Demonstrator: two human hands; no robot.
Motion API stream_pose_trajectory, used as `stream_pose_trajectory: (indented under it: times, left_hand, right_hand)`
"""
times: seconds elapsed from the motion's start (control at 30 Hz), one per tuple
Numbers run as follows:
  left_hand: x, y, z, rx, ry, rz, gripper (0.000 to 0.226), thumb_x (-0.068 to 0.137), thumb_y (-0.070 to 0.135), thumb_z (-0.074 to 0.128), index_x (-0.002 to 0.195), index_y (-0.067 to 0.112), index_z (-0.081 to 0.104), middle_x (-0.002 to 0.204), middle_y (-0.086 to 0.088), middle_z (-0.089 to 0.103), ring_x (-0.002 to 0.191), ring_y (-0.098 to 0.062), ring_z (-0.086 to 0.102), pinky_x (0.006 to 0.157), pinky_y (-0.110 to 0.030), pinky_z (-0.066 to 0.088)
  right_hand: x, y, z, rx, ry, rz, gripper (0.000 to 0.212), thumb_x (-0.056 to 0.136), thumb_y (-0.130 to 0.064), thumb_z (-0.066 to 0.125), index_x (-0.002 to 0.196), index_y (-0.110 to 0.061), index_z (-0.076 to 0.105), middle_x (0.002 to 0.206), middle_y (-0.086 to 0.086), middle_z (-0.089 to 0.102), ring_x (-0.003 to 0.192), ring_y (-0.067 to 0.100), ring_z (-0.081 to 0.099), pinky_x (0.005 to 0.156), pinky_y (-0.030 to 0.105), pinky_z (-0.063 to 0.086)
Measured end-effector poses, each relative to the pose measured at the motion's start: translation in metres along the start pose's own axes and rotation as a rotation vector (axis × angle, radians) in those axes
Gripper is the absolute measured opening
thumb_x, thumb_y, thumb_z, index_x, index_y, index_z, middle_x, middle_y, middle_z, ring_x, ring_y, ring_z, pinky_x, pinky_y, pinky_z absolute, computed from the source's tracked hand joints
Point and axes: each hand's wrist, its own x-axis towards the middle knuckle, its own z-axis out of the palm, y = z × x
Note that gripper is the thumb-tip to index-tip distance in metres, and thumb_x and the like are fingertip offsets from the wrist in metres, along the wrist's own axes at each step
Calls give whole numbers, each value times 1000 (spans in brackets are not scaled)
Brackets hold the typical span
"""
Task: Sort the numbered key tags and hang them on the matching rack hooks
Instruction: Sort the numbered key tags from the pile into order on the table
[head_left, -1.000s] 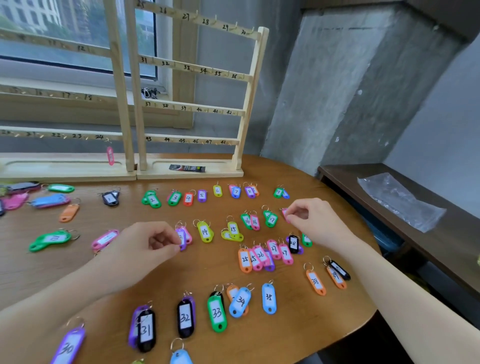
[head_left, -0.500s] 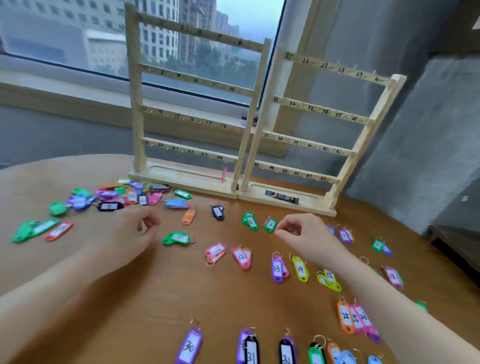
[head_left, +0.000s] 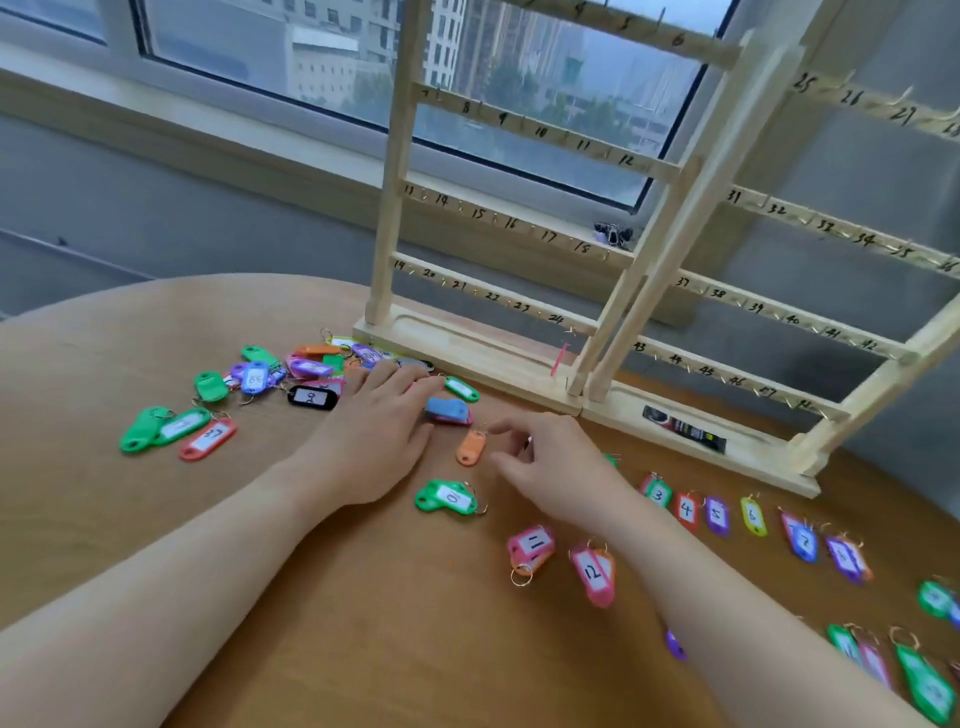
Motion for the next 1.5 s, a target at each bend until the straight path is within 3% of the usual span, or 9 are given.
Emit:
stream_pose_trajectory:
  times: [0.13,0.27,0.6,0.73,0.87,1.0,1.13,1.33,1.5]
  left_hand:
    - [6,-3,6,31,27,18,45,103,35,40,147,30,48,144,8,50,132,-20,36,109,-41,14]
    - [7,-2,3,8,36,-9,37,102,39,43,133,34,63,127,10,62,124,-19,42,106,-44,20]
    - [7,-4,3,-34,166,-56,21,98,34,60,108,27,77,111,7,66,113,-22,49,100,-41,23]
    - [7,-7,4,-56,238,-58,15,96,27,63,99,24,77,101,5,66,104,-24,53,93,-38,24]
    - [8,-7,0,-121,356,-180,20,92,29,54,88,23,72,88,5,65,89,-23,56,80,-35,23]
    - [5,-5,-6,-303,348,-173,10,98,20,60,94,21,69,82,9,64,80,-16,56,80,-32,25]
    - [3,-1,-11,-483,265,-163,10,100,22,59,97,23,69,76,16,60,76,-7,55,87,-36,35]
    - [6,-7,-15,-613,198,-206,24,100,28,52,81,36,62,75,15,67,80,-4,61,97,-53,42]
    - [5,-6,-16,-570,139,-220,24,103,24,53,84,37,60,85,11,64,87,-6,55,95,-43,34]
  right_hand:
    - [21,-5,11,-29,27,56,36,92,-42,65,124,-25,64,83,-10,67,88,14,64,83,38,55]
    - [30,-17,20,-151,27,158,37,85,-56,67,102,-24,61,98,-1,65,94,23,61,81,39,53]
    - [37,-31,9,-254,-77,192,12,88,-28,67,89,-17,62,92,4,62,87,26,63,69,32,51]
    - [39,-21,0,-20,-80,314,8,90,-16,65,93,-11,71,83,9,73,74,22,73,73,39,64]
    - [28,-14,-5,393,-120,450,13,93,-1,61,98,-7,71,82,13,76,72,16,77,72,33,65]
    - [14,-16,-11,643,-67,431,12,93,1,66,98,-10,69,89,16,73,74,18,76,68,26,62]
    - [7,-19,-13,719,-36,399,12,94,1,66,98,-9,68,92,16,74,78,21,77,74,31,64]
    - [3,-20,-14,710,-16,372,14,94,-2,66,99,-15,66,88,12,76,79,19,77,73,28,64]
    - [-4,-13,-19,566,21,312,11,95,-15,67,92,-25,71,79,-3,77,77,7,75,75,25,62]
